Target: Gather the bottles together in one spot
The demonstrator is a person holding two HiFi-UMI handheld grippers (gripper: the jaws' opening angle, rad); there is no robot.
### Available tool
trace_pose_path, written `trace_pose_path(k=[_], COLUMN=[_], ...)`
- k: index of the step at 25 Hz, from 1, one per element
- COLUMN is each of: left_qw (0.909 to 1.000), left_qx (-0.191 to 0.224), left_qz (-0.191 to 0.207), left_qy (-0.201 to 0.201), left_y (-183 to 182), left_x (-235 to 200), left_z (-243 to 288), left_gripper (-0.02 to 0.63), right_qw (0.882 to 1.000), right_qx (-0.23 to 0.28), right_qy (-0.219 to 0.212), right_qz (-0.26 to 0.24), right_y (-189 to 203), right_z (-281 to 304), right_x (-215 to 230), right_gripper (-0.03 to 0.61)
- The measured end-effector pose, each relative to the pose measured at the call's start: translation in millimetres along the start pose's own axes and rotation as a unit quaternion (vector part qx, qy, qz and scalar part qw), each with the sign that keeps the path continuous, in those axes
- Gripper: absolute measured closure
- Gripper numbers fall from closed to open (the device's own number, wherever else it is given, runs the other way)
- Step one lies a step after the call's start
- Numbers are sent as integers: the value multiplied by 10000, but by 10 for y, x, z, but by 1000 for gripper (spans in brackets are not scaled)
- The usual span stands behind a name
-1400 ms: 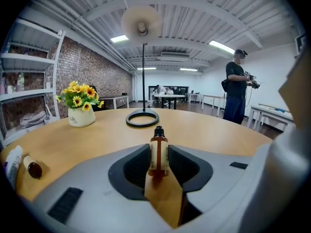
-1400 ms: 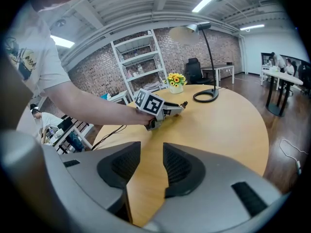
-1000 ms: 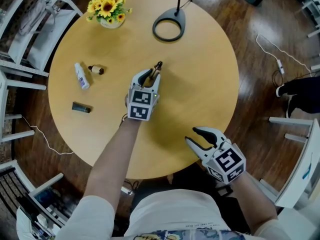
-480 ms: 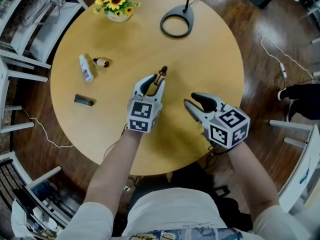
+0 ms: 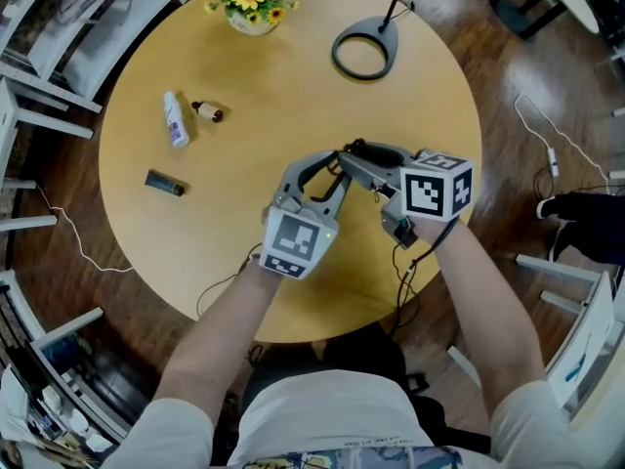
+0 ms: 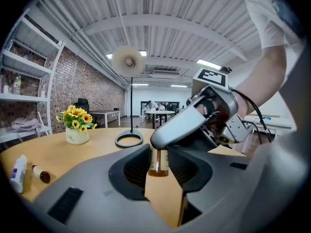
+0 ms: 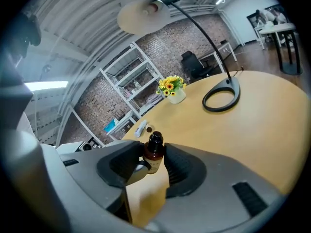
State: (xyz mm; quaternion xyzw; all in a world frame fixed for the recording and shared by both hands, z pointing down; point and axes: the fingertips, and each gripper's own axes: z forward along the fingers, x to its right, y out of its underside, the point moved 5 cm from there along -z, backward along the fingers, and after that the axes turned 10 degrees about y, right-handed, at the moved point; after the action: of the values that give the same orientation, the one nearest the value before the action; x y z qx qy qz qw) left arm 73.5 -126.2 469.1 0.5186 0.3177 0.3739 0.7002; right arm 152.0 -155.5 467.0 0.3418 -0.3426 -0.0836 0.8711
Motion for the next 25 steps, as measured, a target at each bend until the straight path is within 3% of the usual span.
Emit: trace_pose_path(k=[2, 5, 9, 14, 21, 25], left_qw=[10000, 10000, 9984, 9907, 9831, 9817], left_qx=[3, -26, -383, -941, -1227, -1251], left_qz=[-19, 15, 161, -418, -940, -1108], left_qy=[4, -33, -373, -895, -986, -913], left_y=[24, 66, 166, 380, 522, 616], left_x=[-17, -65, -187, -422, -273, -134], left_z=[-9, -13, -21, -344, -839, -954], left_gripper=[495, 494, 491, 463, 463, 463], right_qw=[10000, 9998, 9948, 9717, 9426, 9349], right_qx=[-4, -15, 145, 315, 268, 345], right_qy=[-15, 34, 447, 1444, 2572, 2845], right_qz=[11, -198, -908, -1844, -2112, -2095], right_y=[4, -6, -104, -276, -238, -205], right_z=[30, 93, 219, 519, 864, 929], right_x=[3, -12, -23, 172, 403, 444], right_gripper=[425, 428, 430, 430, 430, 430])
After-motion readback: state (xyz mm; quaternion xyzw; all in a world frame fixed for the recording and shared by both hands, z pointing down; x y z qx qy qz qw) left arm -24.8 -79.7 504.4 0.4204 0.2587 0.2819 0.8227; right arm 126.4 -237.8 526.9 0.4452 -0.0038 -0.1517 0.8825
